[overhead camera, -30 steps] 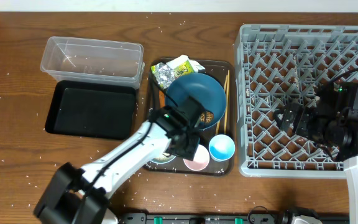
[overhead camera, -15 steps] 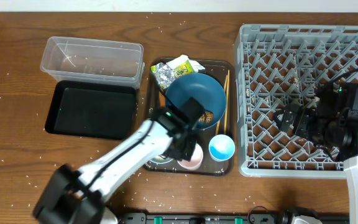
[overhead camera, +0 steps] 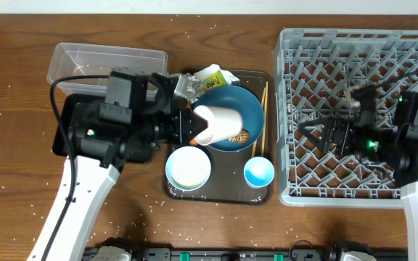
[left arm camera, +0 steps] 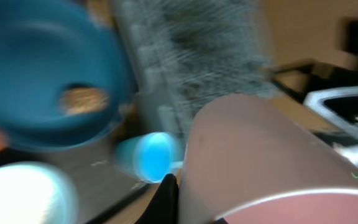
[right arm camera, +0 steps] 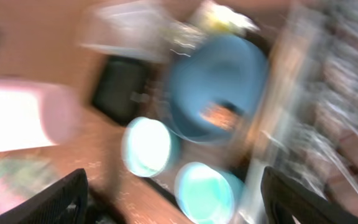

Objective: Sort waste into correct bins and load items into the dishwasher rack
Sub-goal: 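Hand the pink cup from the left gripper to the right gripper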

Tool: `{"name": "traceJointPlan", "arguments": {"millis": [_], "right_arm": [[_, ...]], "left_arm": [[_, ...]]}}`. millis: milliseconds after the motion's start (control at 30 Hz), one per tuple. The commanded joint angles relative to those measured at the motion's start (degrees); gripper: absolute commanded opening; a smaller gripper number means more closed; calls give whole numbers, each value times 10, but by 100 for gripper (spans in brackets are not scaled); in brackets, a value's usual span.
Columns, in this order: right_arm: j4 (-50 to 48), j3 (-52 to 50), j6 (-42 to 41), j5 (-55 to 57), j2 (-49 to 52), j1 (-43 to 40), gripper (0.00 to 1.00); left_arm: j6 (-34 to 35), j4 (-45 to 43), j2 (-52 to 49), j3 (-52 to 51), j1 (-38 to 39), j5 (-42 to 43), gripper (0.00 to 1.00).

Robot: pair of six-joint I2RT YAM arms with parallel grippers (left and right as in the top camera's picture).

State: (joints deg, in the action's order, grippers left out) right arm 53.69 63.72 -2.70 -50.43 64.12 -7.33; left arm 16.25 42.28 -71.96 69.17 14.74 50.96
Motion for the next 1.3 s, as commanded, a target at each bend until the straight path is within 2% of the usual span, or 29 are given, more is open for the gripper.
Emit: {"name": "traceJointPlan", "arguments": {"millis": [0, 133, 200, 267, 433, 533, 600, 667, 833, 867, 900, 933, 967, 1100, 1267], "right_arm": [[-57, 12, 52, -255, -2, 37, 80], [-137, 12, 49, -300, -2, 109, 85], [-164, 12, 49, -300, -1, 141, 84], [-193, 12, 48, -297, -1, 169, 79], [-242, 12, -4, -208, -1, 222, 78], [-280, 12, -19, -199, -1, 254, 77], [-304, 12, -31, -198, -1, 276, 73], [-310, 12, -31, -189, -1, 296, 61], [-292, 12, -31, -156, -2, 304, 41], [-286, 12, -30, -144, -4, 301, 40], [-279, 12, -30, -128, -7, 298, 40], [-272, 12, -31, -110, -11, 294, 39], [-263, 12, -31, -90, -18, 287, 38], [-201, 12, -48, 5, -54, 240, 32], [-80, 17, -52, 103, -97, 133, 32]], "left_arm": [[-16, -24, -10, 7, -3, 235, 6], [-14, -54, -12, 7, 2, 301, 6], [-13, -58, -12, 7, 2, 311, 6], [-13, -57, -12, 7, 2, 311, 6], [-11, -60, -12, 7, 2, 322, 6], [-12, -61, -12, 7, 2, 322, 6], [-12, -68, -12, 7, 2, 322, 6], [-12, -76, -12, 7, 2, 322, 6], [-12, -82, -12, 7, 2, 313, 8], [-12, -82, -12, 7, 2, 305, 37], [-12, -82, -12, 7, 2, 296, 60], [-12, -82, -12, 7, 2, 287, 87], [-12, -82, -12, 7, 2, 276, 98], [-11, -82, -12, 7, 2, 241, 98], [-12, -82, -12, 7, 2, 228, 98]]}}
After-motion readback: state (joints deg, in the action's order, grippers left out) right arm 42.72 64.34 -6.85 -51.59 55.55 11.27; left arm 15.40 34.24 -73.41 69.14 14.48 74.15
